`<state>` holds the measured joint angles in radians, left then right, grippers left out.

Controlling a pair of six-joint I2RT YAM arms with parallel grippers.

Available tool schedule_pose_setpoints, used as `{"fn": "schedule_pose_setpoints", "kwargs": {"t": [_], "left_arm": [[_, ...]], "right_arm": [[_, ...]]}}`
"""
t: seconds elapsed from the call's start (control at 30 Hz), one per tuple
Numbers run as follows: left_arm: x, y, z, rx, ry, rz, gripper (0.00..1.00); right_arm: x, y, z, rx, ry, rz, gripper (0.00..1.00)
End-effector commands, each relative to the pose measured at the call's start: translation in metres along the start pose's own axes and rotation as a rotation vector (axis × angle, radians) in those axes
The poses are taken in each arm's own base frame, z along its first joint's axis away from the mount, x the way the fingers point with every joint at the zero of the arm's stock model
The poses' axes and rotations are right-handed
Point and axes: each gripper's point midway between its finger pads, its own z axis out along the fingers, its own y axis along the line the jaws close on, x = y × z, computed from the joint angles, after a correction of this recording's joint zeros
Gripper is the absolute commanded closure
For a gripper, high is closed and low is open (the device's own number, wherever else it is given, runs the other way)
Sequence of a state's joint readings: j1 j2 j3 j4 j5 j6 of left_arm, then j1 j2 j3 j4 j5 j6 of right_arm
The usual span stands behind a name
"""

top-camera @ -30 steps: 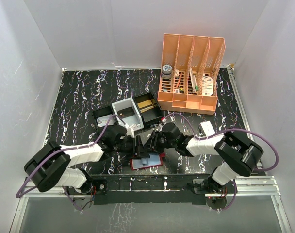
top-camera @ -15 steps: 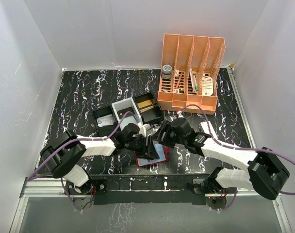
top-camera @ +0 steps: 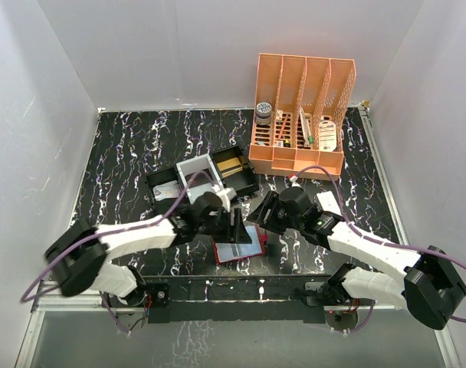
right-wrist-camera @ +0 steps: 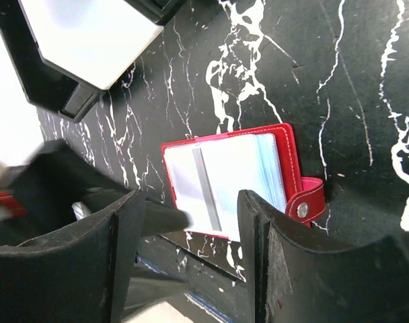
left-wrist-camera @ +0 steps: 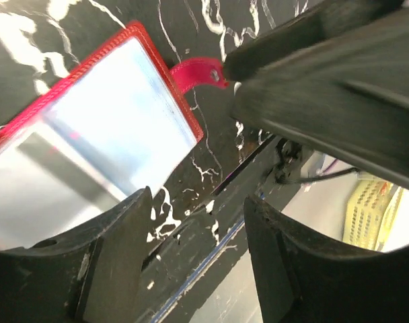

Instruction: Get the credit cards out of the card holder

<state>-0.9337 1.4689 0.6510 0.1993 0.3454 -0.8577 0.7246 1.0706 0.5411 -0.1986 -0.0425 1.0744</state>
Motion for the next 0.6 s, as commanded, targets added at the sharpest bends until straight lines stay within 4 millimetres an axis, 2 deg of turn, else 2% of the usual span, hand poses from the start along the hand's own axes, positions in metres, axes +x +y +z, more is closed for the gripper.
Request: {"fn": "schedule_pose_setpoints", "kwargs": {"t": [0.0, 0.07, 0.17, 0.27, 0.33, 0.43, 0.57], "left_arm": [[-0.024, 0.04, -0.065, -0.295, -0.247, -0.028, 0.42], [-0.023, 0.065, -0.091, -0.435, -0.313, -0.083, 0.38], [-0.022, 0.091, -0.12, -0.562, -0.376, -0.146, 0.34], [-0.023, 0.113, -0.137, -0.641, -0.402, -0.214, 0.26], [-0.024, 0.124, -0.14, -0.634, -0.391, -0.27, 0.23], [-0.026, 0.128, -0.142, -0.588, -0.38, -0.315, 0.2], [-0.03, 0.117, -0.147, -0.533, -0.402, -0.277, 0.12]], "right_arm": [[-0.004, 0.028, -0.001, -0.109, 0.001, -0.042, 0.45], [-0.002, 0.033, 0.002, -0.113, 0.015, -0.071, 0.45], [0.006, 0.041, 0.009, -0.092, 0.035, -0.126, 0.45], [0.016, 0.047, 0.017, -0.053, 0.043, -0.198, 0.45], [0.02, 0.049, 0.023, -0.015, 0.05, -0.251, 0.45], [0.033, 0.056, 0.03, 0.031, 0.064, -0.344, 0.45], [0.049, 0.06, 0.04, 0.07, 0.085, -0.402, 0.44]]}}
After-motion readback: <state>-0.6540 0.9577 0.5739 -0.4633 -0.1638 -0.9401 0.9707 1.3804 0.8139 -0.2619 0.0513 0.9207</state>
